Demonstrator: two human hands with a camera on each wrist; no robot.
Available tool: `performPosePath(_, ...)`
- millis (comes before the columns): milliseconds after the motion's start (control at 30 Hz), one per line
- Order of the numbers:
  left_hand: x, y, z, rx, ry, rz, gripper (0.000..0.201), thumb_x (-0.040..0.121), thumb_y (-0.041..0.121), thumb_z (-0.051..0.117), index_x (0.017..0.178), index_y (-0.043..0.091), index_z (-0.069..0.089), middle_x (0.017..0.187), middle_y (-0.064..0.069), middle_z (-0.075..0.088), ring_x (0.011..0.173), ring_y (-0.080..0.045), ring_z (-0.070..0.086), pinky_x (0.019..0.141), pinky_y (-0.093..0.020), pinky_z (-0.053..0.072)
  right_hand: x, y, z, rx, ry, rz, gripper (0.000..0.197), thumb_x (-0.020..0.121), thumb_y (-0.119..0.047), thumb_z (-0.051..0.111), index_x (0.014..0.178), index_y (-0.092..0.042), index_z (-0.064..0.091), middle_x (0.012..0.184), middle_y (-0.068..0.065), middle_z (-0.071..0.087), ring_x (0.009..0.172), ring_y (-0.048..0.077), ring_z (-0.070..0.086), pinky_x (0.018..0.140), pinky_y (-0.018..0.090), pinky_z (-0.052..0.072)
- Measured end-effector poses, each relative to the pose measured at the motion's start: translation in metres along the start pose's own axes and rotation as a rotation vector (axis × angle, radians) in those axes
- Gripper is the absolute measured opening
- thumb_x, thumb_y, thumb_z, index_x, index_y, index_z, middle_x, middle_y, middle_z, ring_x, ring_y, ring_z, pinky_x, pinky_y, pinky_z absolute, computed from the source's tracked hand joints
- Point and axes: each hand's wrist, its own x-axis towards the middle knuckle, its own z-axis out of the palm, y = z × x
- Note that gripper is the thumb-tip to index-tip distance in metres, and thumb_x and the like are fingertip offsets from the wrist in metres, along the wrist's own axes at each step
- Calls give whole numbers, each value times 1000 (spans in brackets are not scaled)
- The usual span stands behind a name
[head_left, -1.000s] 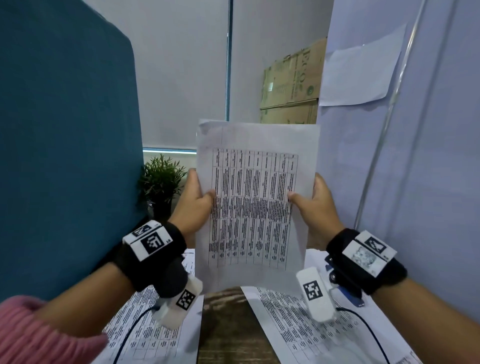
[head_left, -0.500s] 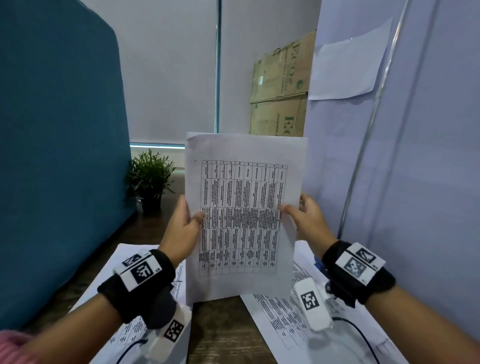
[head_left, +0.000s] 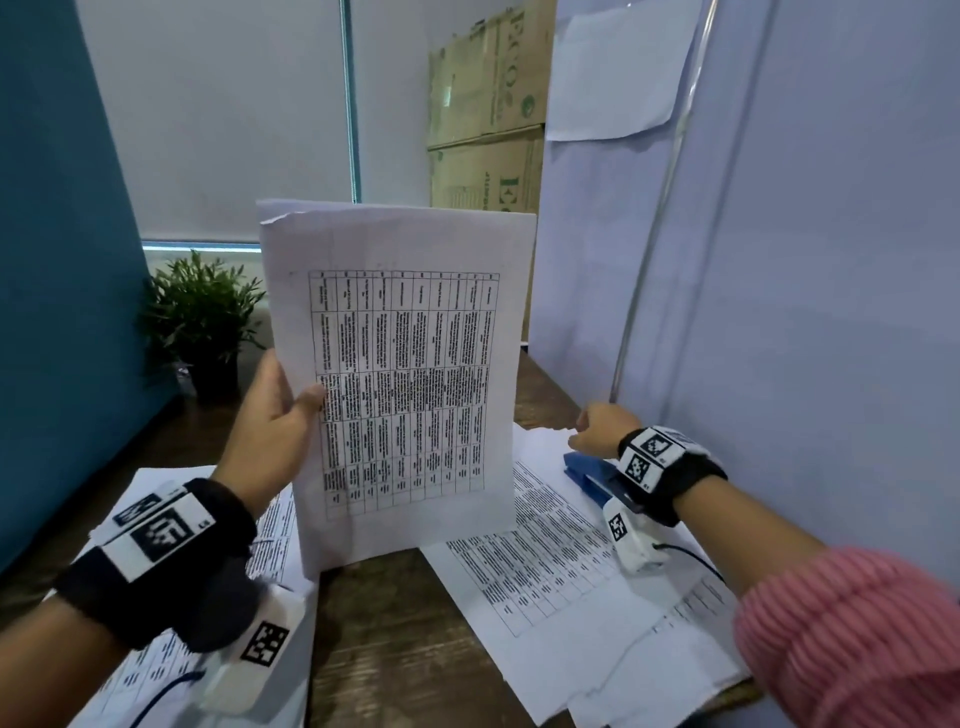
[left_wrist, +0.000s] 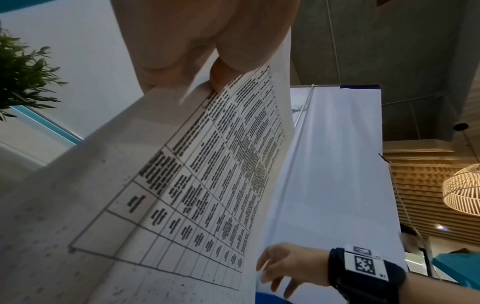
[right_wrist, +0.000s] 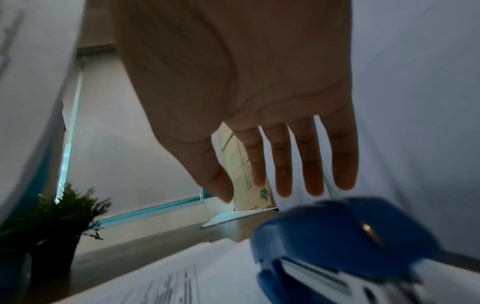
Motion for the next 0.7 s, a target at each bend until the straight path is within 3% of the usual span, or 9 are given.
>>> performPosePath(67, 0, 0, 0, -4, -3, -1, 31, 98, 3, 39, 125, 16, 43, 109, 18, 58, 100, 5, 56, 79, -18, 45, 6, 4, 8, -66, -87, 19, 25, 86, -25, 59, 70, -10, 47, 72, 6, 51, 81, 26, 53, 56, 23, 38)
performPosePath(233, 2, -2, -1, -6, -9, 13, 32, 97, 1, 39, 125, 16, 42, 112, 17, 57, 104, 3, 55, 84, -19, 44, 16, 12, 32, -196, -135, 33, 31, 83, -31, 63, 71, -9, 45, 66, 4, 47, 77, 27, 53, 70, 34, 49)
performPosePath(367, 1, -2, -1, -20, -9, 18, 31, 97, 1, 39, 123, 18, 43, 110, 17, 58, 98, 7, 58, 77, -11, 47, 21, 14, 36, -236, -102, 0, 27, 85, -31, 60, 95, -6, 54, 101, 15, 63, 91, 31, 61, 76, 35, 50)
performPosePath(433, 1, -2, -1, -22, -7, 22, 30, 97, 1, 39, 120, 18, 43, 109, 17, 59, 94, 10, 59, 72, -7, 49, 21, 11, 28, -155, -111, 22, 25, 89, -28, 57, 99, -6, 49, 97, 15, 55, 88, 28, 57, 70, 30, 44)
performPosePath(533, 0, -2, -2, -23, -5, 31, 30, 96, 0, 39, 117, 20, 44, 108, 15, 59, 91, 13, 60, 71, -7, 50, 18, 2, 3, 120, 8, 55, 26, 85, -24, 60, 97, -7, 43, 90, 12, 50, 79, 23, 48, 63, 26, 37)
performPosePath(633, -1, -1, -2, -17, 4, 31, 27, 96, 1, 40, 112, 22, 42, 107, 14, 60, 91, 10, 61, 76, -14, 52, -1, -22, -37, 487, 252, 12, 34, 88, -21, 58, 112, -7, 38, 96, 11, 47, 87, 24, 47, 73, 29, 35)
performPosePath(700, -1, 0, -3, 9, 12, 36, 25, 96, 1, 41, 113, 19, 39, 108, 11, 60, 93, 6, 61, 82, -21, 51, -16, -43, -69, 664, 446, -101, 32, 91, -20, 55, 116, -6, 41, 97, 9, 48, 87, 25, 47, 75, 30, 35)
